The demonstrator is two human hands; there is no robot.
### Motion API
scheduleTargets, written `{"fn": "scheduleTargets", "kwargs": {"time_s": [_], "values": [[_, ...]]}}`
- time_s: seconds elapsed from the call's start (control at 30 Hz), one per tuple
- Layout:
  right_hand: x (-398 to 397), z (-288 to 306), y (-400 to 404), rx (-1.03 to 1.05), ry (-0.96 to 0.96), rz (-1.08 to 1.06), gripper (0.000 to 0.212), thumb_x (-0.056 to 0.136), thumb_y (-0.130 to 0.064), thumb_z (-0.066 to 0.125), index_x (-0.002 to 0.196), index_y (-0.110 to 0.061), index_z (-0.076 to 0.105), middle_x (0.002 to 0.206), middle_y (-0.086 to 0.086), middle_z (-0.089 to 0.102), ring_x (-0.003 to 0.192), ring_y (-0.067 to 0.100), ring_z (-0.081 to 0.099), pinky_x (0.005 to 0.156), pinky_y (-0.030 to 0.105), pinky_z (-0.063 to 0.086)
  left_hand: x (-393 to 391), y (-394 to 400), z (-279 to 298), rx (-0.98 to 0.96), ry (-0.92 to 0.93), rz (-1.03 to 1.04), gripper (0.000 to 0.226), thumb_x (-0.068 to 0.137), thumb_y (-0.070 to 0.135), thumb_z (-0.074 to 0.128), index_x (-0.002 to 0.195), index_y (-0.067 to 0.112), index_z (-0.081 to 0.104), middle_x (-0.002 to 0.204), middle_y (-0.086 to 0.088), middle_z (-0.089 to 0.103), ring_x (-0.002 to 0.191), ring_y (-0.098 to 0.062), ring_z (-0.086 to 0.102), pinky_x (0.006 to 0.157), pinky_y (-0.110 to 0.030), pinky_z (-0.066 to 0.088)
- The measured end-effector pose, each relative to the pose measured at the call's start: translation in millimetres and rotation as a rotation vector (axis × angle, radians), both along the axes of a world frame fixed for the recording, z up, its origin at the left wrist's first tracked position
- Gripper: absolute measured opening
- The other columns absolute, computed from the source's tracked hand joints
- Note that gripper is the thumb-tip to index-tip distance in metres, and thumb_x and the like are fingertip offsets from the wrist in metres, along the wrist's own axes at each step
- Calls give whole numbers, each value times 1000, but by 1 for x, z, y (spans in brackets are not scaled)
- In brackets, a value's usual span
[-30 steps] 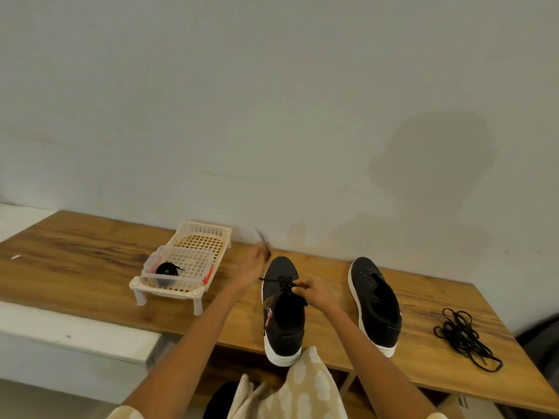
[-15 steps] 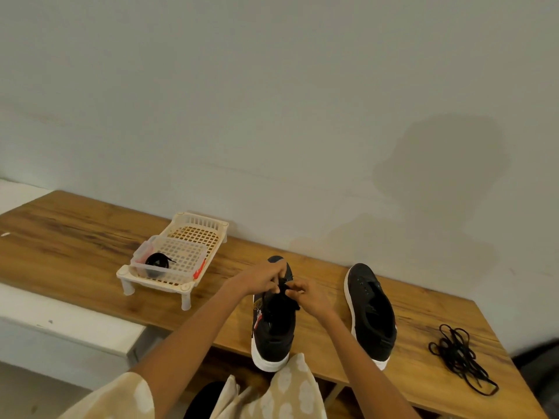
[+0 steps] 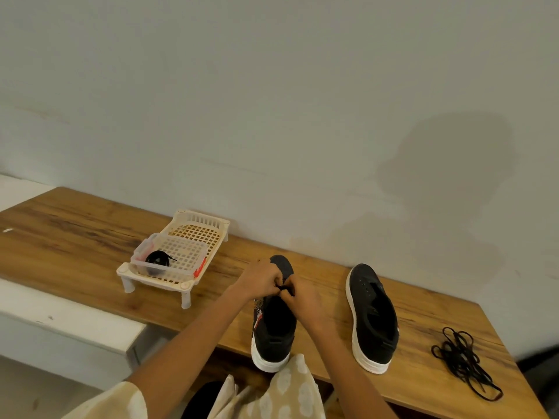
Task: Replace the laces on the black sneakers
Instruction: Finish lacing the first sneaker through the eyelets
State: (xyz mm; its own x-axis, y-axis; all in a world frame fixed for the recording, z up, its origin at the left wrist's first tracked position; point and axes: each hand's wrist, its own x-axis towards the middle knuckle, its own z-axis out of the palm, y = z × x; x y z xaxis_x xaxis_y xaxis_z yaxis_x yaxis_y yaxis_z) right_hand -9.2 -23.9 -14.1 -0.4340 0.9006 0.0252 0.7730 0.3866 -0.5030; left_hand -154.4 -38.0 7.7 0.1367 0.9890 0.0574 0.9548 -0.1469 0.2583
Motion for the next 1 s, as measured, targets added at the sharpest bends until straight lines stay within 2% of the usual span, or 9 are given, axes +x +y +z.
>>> {"fn": "scheduleTargets", "kwargs": {"time_s": [0.1,0.17,0.23,0.3,0.43,0.53,0.67,0.9,1.0], "values": [[-4,-3,-3,17,2,-15,11,91,-21,50,99,-12,52,83,3,59,73,22,57,61,38,45,-7,1,5,-98,-64,-16,17,79,30,66,90,23,76,97,8,70,92,-11,57,81,-30,37],[-1,-4,-3,42,-13,-8,12,94,-25,49,101,-16,51,83,0,58,73,19,57,58,30,42,-16,3,13,-314,-241,-52,17,83,29,67,91,18,76,89,4,71,83,-11,60,73,-31,43],[2,-5,-3,61,-9,-6,10,95,-26,49,100,-18,51,84,-3,58,71,13,53,54,21,36,-20,4,17,-434,-415,-15,24,90,31,60,77,14,71,68,2,61,66,-12,53,65,-30,40],[3,-5,-4,70,4,-15,7,96,-26,50,99,-19,51,85,-4,58,71,11,52,54,19,35,-19,8,15,-483,-477,71,33,97,32,50,82,12,71,73,5,59,71,-12,55,73,-27,44],[4,-7,-7,77,33,-27,8,96,-26,49,102,-20,49,86,-3,58,72,12,54,53,19,35,-17,11,-2,-499,-574,130,26,97,27,52,101,7,69,84,2,61,75,-7,55,63,-12,44],[6,-7,-9,78,39,-24,9,97,-26,49,104,-20,49,88,-4,57,70,9,51,51,16,35,-19,9,-11,-509,-718,137,23,96,18,54,114,11,67,103,-1,65,85,-5,58,63,-10,47],[6,-9,-8,54,69,-48,7,97,-26,49,102,-21,49,87,-7,55,71,7,50,50,14,34,-14,6,-17,-408,-786,152,22,94,14,55,111,8,68,99,1,66,80,1,57,62,-5,45],[5,-10,-6,63,62,-54,8,97,-26,49,103,-21,50,94,-2,61,75,10,53,55,15,36,-17,8,-20,-442,-821,185,22,94,25,56,100,14,74,85,6,68,84,-9,60,71,-15,45],[5,-11,-6,88,101,-44,12,96,-30,50,105,-22,55,99,-4,64,81,8,56,62,15,41,-11,12,-21,-381,-864,237,25,96,17,51,103,3,71,78,4,63,73,-9,59,65,-12,48]]}}
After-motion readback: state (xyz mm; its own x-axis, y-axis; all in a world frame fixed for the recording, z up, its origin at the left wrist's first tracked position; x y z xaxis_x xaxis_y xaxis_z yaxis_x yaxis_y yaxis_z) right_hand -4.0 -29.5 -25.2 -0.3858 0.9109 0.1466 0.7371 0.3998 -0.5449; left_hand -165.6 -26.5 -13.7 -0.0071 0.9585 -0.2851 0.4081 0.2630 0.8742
